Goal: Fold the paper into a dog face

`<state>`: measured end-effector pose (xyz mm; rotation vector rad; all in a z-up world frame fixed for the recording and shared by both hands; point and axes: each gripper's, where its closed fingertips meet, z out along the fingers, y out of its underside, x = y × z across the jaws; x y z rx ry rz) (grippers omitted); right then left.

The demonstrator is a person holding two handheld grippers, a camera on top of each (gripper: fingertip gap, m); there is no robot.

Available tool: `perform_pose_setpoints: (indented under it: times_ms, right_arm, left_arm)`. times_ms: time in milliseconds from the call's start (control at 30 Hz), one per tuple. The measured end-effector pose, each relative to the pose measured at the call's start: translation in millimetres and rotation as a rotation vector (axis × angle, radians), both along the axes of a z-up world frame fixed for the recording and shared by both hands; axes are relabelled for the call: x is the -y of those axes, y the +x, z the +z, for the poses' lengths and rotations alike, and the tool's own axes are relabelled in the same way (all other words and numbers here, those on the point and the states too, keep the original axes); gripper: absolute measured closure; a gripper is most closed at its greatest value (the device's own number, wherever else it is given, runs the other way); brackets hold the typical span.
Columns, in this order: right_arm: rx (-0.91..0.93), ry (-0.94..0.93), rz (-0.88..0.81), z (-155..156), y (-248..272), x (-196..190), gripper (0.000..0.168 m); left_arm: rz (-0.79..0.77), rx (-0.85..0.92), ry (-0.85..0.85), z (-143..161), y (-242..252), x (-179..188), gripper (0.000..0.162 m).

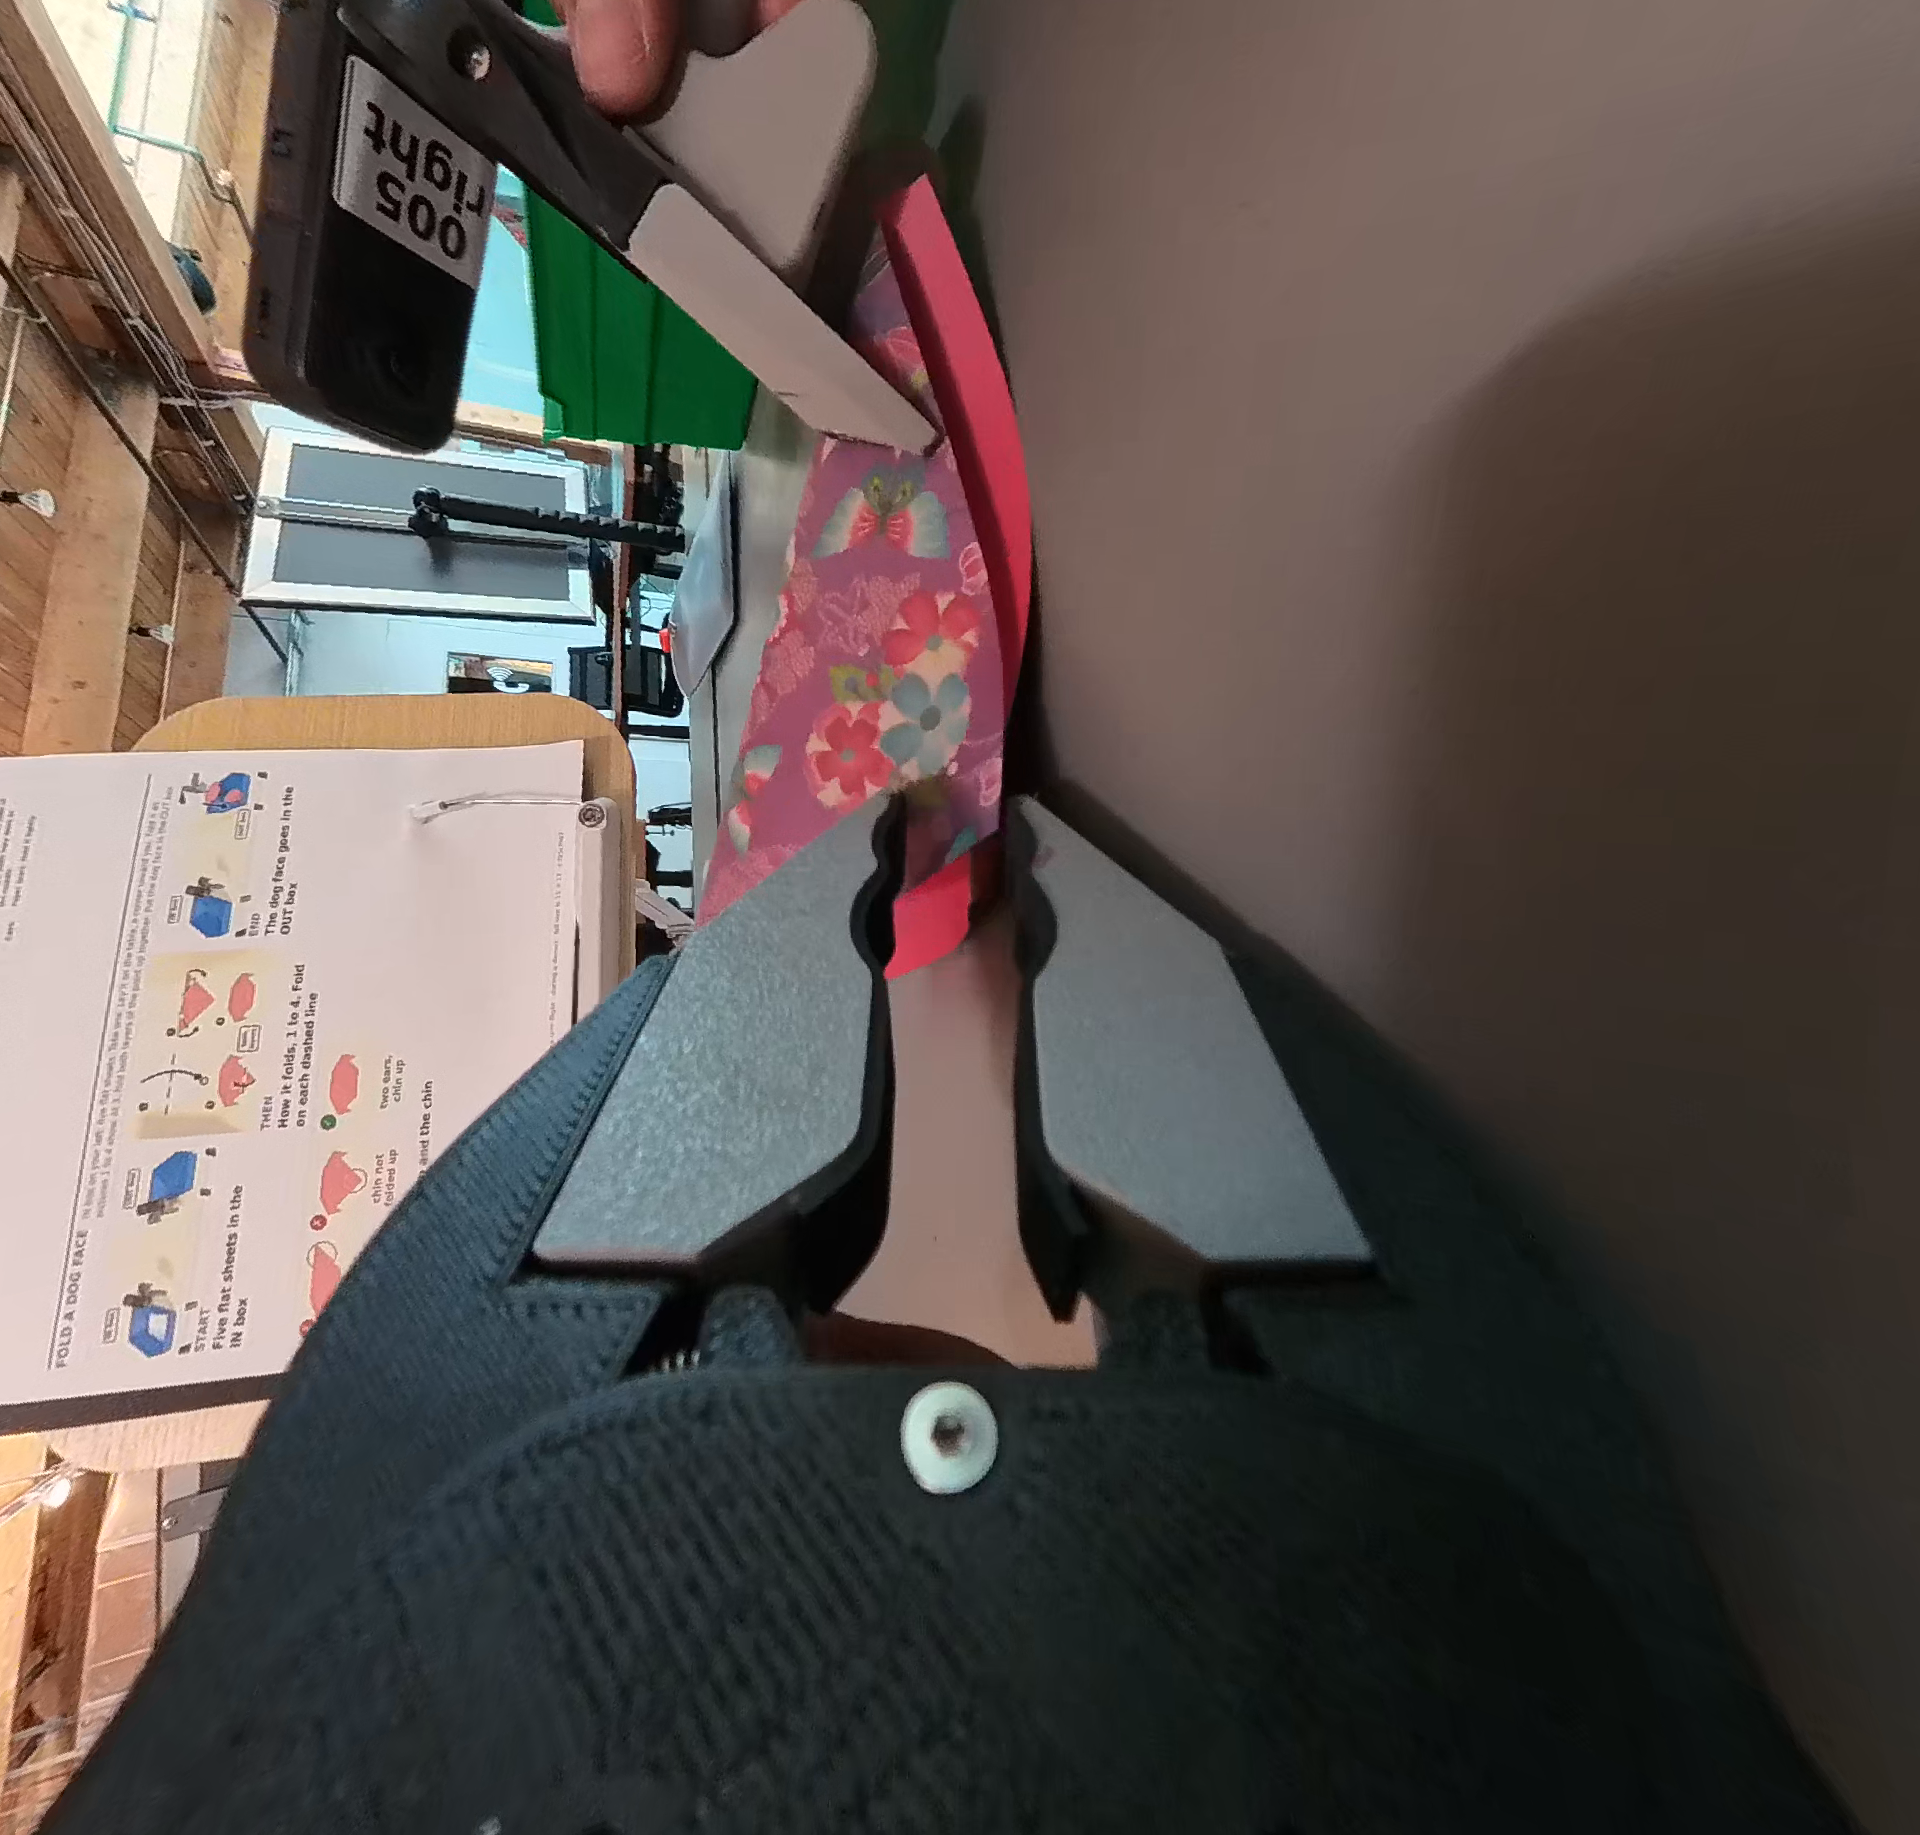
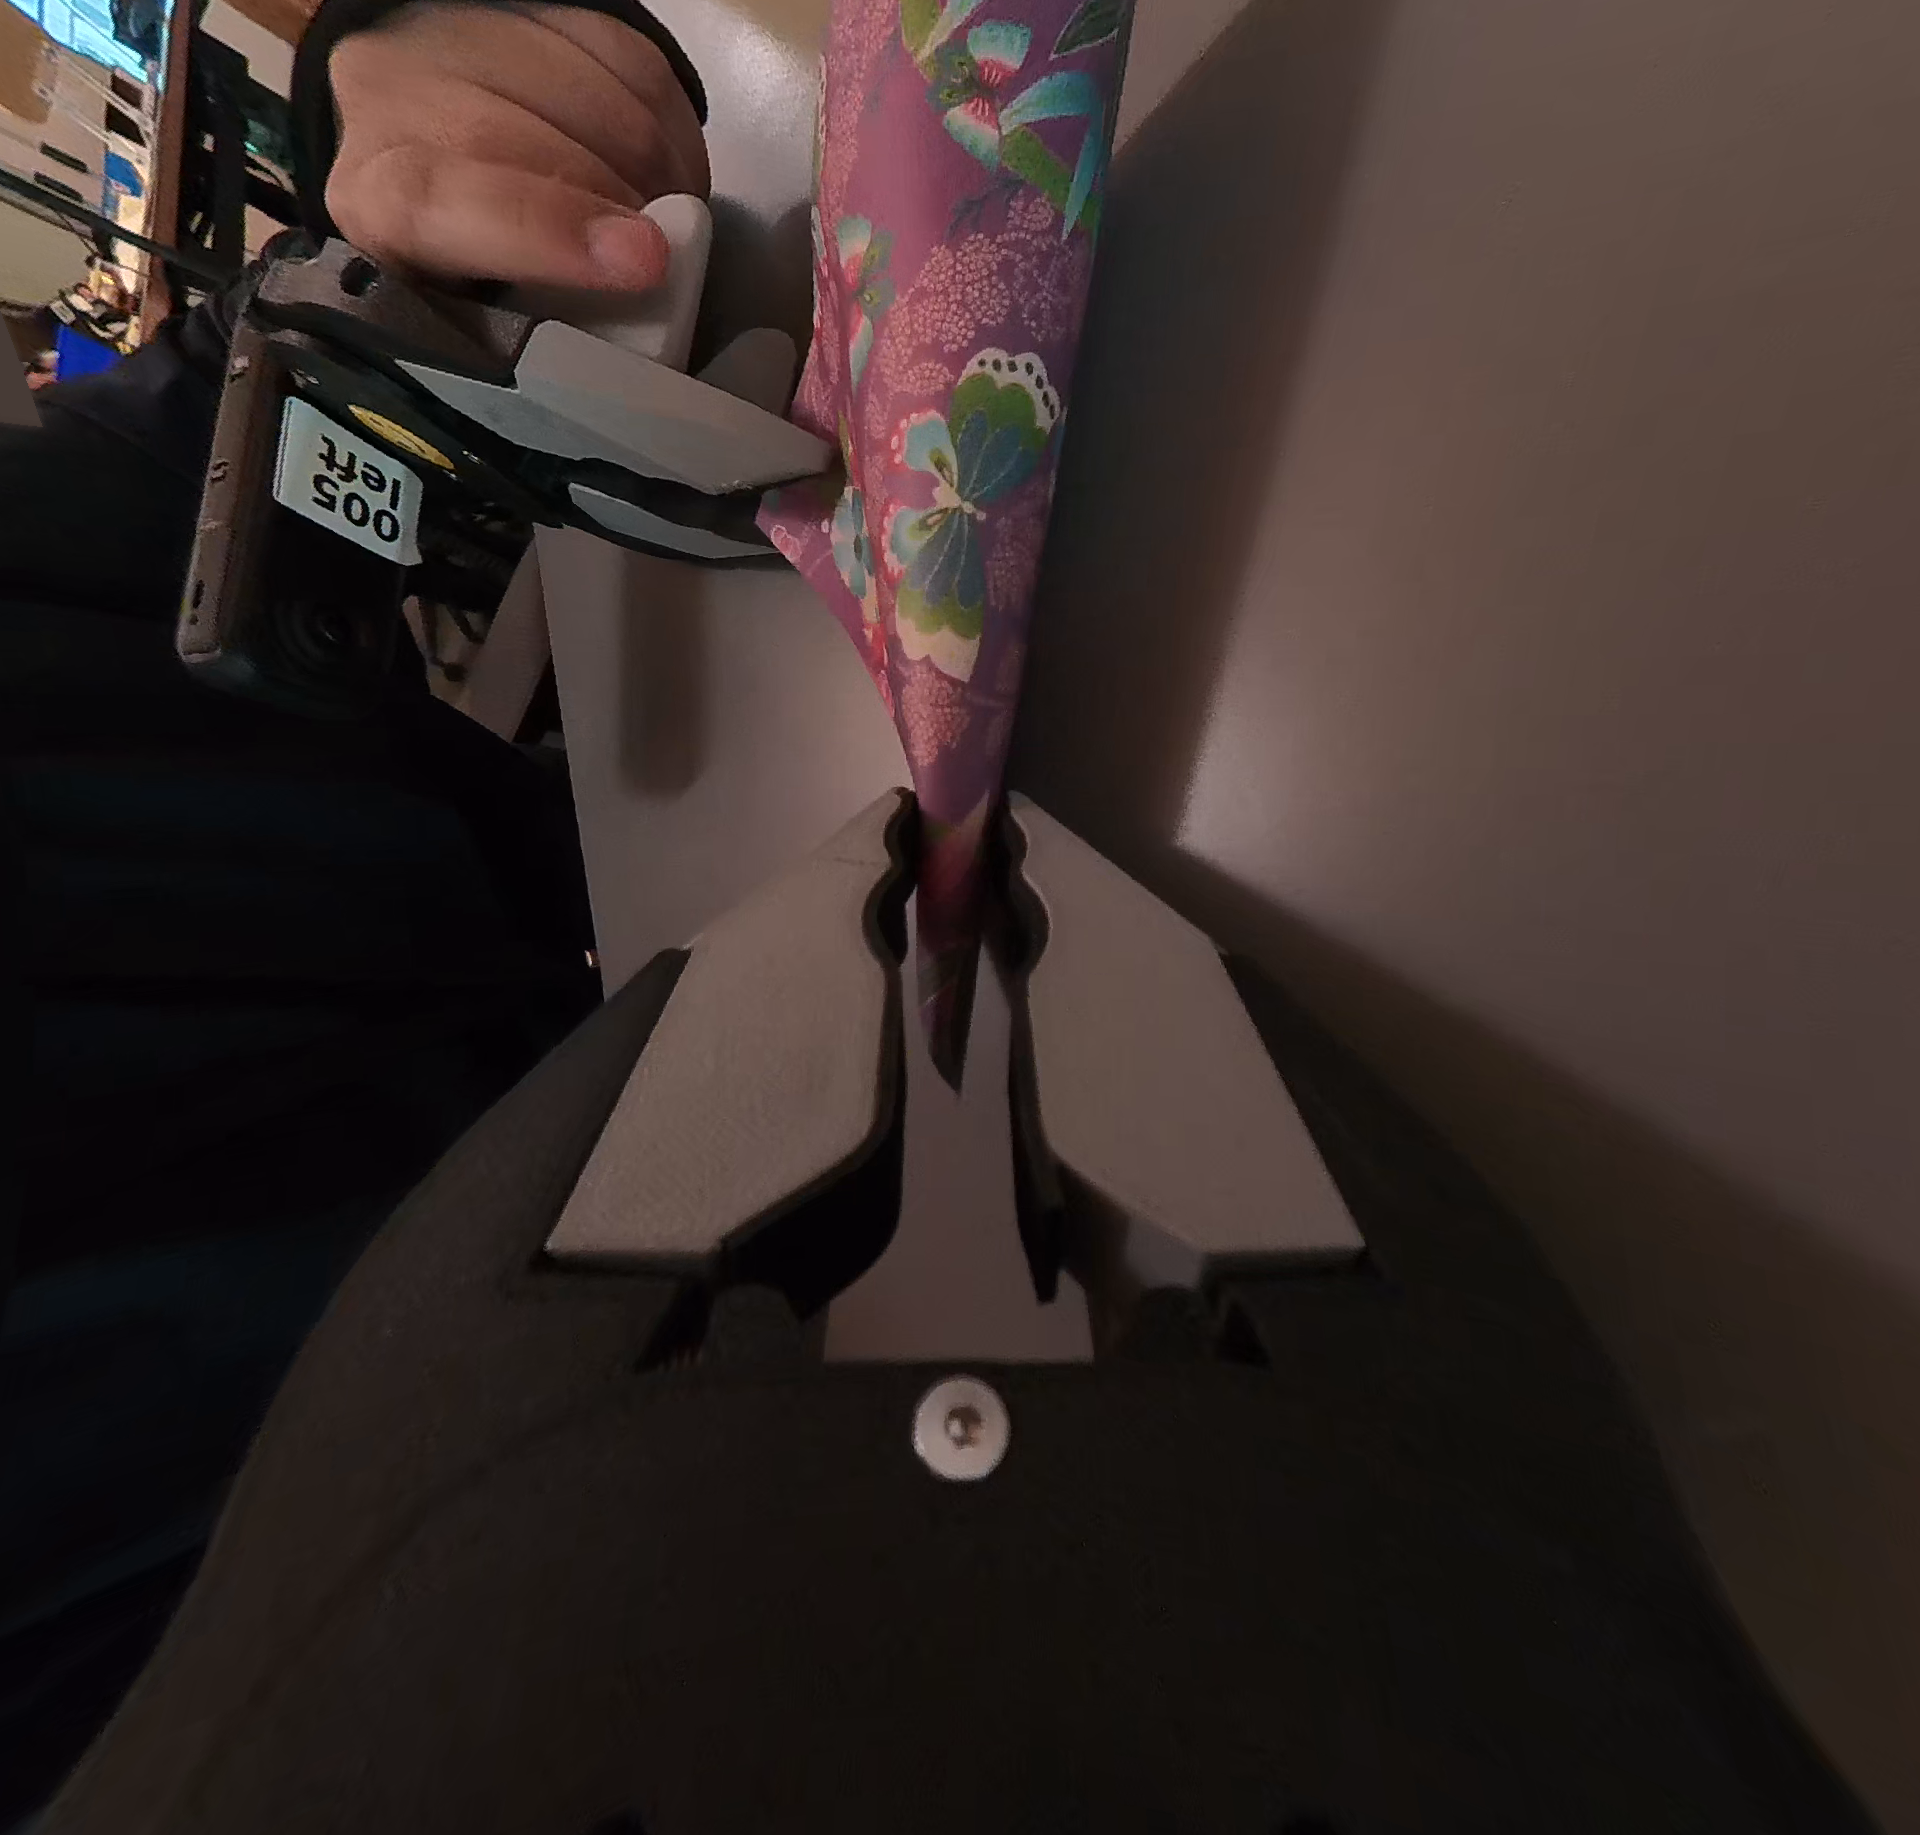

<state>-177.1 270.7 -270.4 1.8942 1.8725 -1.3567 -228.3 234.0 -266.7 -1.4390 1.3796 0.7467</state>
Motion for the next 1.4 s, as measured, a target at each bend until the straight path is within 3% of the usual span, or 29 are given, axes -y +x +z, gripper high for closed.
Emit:
perform_pose_setpoints:
  times_ms: [233, 400, 567, 767, 1067, 1400]
  right_arm:
    - [0.007, -0.059, -0.038, 2, -4, 1, 0.158]
    - [0.031, -0.089, -0.067, 1, 0, -7, 0.159]
    - [0.050, -0.089, -0.075, -1, 6, -14, 0.159]
    - [0.038, -0.012, -0.021, -1, 9, -11, 0.157]
    - [0.011, 0.086, 0.019, -1, 6, -13, 0.155]
    - [0.019, 0.100, 0.021, -1, 9, -18, 0.155]
  left_arm:
    - [-0.005, -0.004, 0.002, -1, 1, 0, 0.148]
    - [-0.014, -0.003, -0.007, 2, -3, 3, 0.139]
    - [0.009, 0.218, -0.227, 3, -13, 18, 0.128]
    - [0.129, 0.382, -0.358, 1, -31, 3, 0.123]
    - [0.047, 0.319, -0.398, -12, -8, 1, 0.162]
    - [0.030, 0.285, -0.382, -11, 3, -2, 0.162]
